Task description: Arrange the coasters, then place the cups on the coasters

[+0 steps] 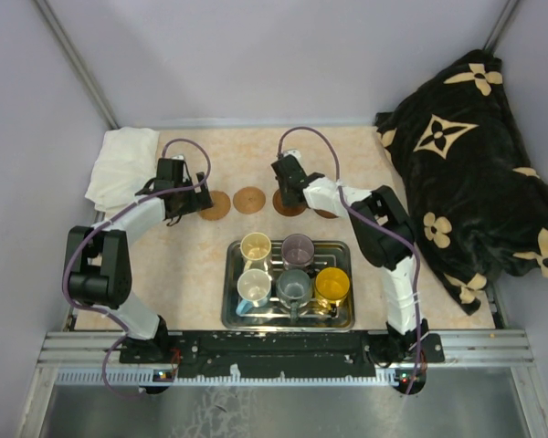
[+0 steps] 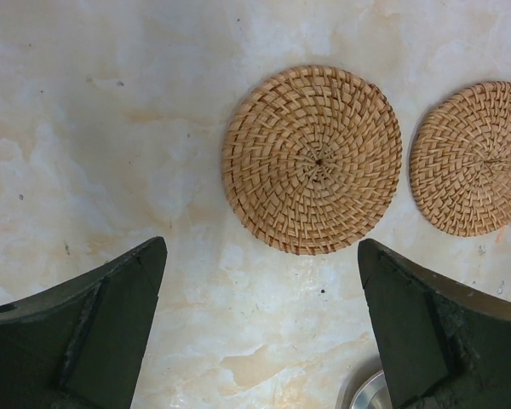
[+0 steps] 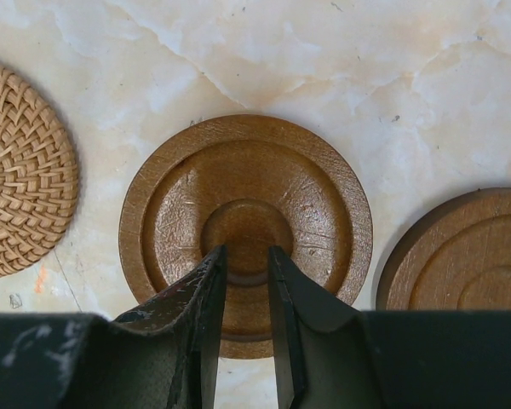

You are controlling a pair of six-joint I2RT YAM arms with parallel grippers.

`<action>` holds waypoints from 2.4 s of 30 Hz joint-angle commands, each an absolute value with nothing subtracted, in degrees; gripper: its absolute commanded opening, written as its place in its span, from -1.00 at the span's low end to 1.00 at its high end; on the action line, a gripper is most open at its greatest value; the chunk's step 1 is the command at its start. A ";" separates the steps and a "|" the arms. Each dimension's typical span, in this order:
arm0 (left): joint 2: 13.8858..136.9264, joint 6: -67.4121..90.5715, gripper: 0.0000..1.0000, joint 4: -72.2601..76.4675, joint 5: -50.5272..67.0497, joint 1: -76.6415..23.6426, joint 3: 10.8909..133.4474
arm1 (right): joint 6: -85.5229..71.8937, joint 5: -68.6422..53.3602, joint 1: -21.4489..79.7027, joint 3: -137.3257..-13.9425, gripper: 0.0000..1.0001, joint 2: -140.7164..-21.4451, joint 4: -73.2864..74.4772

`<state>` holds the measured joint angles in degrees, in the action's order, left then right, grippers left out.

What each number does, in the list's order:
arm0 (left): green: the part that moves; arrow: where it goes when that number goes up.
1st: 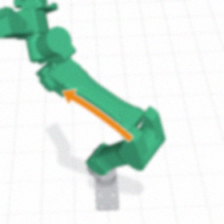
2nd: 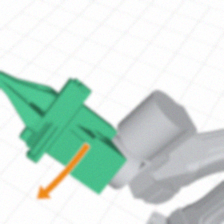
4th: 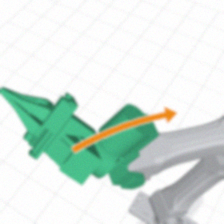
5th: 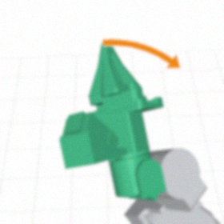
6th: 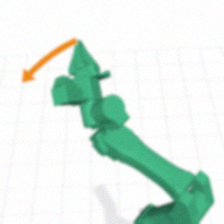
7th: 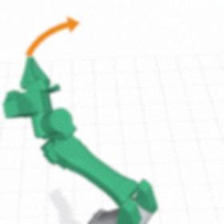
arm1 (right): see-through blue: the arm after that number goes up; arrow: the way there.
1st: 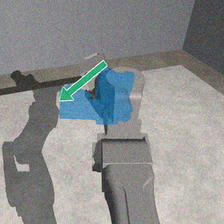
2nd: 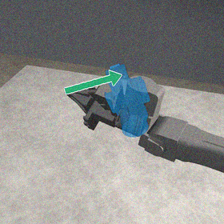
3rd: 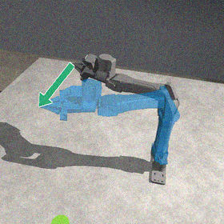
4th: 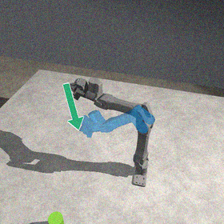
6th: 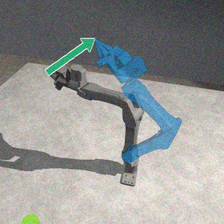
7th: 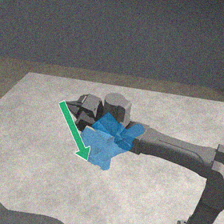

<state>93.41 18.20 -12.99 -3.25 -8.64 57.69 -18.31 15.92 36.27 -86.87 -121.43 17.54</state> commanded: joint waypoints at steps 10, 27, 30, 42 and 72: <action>92.70 18.62 0.99 -12.40 -2.37 -8.88 57.92 | -18.38 14.41 36.64 -87.32 -0.45 -122.24 24.35; 92.56 18.88 0.99 -12.35 -2.46 -8.88 57.57 | -18.12 13.59 37.97 -88.67 -0.45 -123.31 24.72; 92.57 18.83 0.99 -12.22 -2.42 -8.88 57.66 | -17.93 13.76 38.06 -89.73 -0.45 -123.71 25.14; 92.64 18.86 0.99 -11.89 -2.35 -8.88 57.48 | -14.64 18.57 38.06 -98.63 -0.40 -126.13 27.33; 92.16 18.76 0.99 -11.52 -1.32 -8.96 57.13 | -20.81 26.40 25.49 -73.99 -0.37 -103.89 24.24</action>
